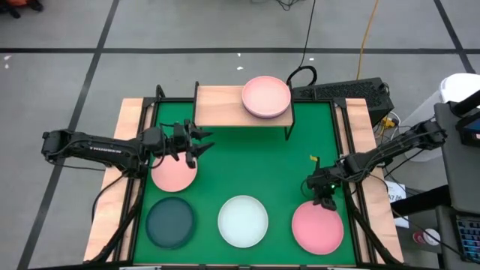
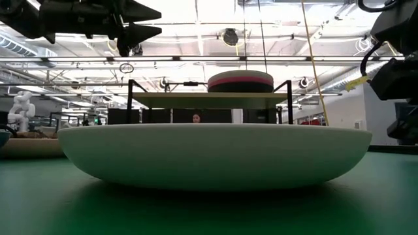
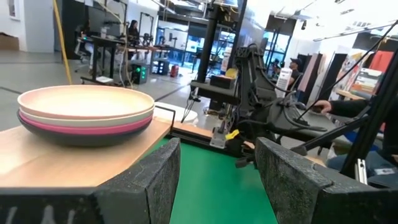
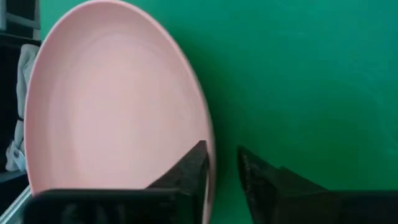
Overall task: Place and stack plates onto a shelf
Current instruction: Put the light pink plate on the shelf
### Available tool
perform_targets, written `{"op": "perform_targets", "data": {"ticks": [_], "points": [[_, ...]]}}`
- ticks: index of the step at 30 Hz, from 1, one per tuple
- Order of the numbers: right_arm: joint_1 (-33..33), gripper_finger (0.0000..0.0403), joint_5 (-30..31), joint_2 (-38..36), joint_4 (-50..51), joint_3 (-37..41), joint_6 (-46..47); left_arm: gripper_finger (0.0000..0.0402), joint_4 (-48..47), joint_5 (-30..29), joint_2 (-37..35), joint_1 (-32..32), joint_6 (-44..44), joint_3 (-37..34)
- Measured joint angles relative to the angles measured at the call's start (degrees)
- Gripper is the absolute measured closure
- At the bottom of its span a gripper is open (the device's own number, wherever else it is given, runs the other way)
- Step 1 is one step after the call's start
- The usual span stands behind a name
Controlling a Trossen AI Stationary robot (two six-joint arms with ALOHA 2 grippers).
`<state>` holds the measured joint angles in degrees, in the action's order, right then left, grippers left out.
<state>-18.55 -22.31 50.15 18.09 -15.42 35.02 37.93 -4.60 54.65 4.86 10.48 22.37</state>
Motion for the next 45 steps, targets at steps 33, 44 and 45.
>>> {"op": "perform_targets", "data": {"ticks": [33,44,45], "points": [[32.9,0.0402,4.6,9.2,-32.3,-29.8,-19.3,0.0188,5.2,-3.1,-2.5,7.2,-13.5,9.7],[38.6,0.0403,-1.7,24.0,-31.9,-40.5,-23.7,0.0188,1.1,-4.3,-5.2,8.1,-12.4,10.9],[39.0,0.0403,-1.6,25.1,-31.9,-41.1,-24.2,0.0188,1.1,-4.7,-5.8,8.3,-12.0,10.9]]}}
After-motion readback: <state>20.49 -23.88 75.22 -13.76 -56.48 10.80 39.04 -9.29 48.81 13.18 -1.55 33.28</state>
